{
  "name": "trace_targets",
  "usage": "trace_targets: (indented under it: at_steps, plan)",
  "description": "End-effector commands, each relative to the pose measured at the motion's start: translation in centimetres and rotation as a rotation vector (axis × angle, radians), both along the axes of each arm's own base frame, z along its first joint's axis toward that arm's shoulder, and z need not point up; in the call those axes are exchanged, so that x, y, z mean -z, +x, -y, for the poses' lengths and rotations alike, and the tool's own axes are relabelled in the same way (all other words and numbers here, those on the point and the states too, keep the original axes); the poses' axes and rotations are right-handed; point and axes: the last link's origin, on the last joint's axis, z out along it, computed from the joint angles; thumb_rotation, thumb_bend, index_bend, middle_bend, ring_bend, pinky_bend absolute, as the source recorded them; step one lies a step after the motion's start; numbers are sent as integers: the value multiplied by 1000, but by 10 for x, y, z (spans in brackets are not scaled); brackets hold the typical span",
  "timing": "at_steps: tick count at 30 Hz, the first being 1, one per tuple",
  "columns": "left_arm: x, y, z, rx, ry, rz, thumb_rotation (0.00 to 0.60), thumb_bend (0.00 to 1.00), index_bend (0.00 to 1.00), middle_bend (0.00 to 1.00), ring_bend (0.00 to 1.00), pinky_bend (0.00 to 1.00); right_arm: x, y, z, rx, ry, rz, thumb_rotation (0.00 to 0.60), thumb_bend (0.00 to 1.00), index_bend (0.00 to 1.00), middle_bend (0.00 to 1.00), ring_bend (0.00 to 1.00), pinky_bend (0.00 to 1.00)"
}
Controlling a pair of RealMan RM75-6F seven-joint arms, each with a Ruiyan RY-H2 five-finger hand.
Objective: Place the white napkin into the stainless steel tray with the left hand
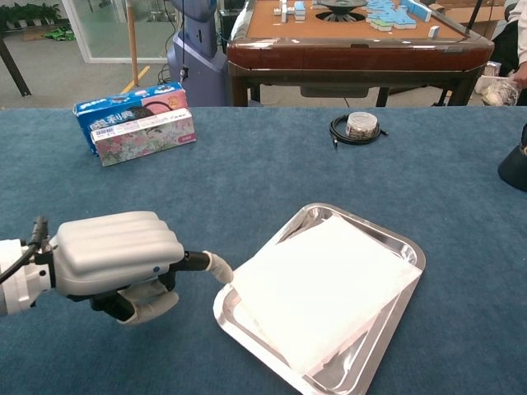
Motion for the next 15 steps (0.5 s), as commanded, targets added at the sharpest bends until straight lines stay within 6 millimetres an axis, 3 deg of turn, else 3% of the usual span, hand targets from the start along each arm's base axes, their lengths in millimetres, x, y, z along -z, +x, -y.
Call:
trace_targets:
  at_steps: [1, 15]
  plan:
    - [4, 1, 0, -6, -3, -7, 600, 568, 203, 910, 853, 964, -1, 0, -1, -2, -1, 2, 600, 39, 417, 268, 100, 194]
    - [14, 6, -4, -26, -8, -11, 600, 568, 181, 910, 853, 964, -5, 3, -4, -16, -17, 20, 600, 38, 417, 267, 100, 194]
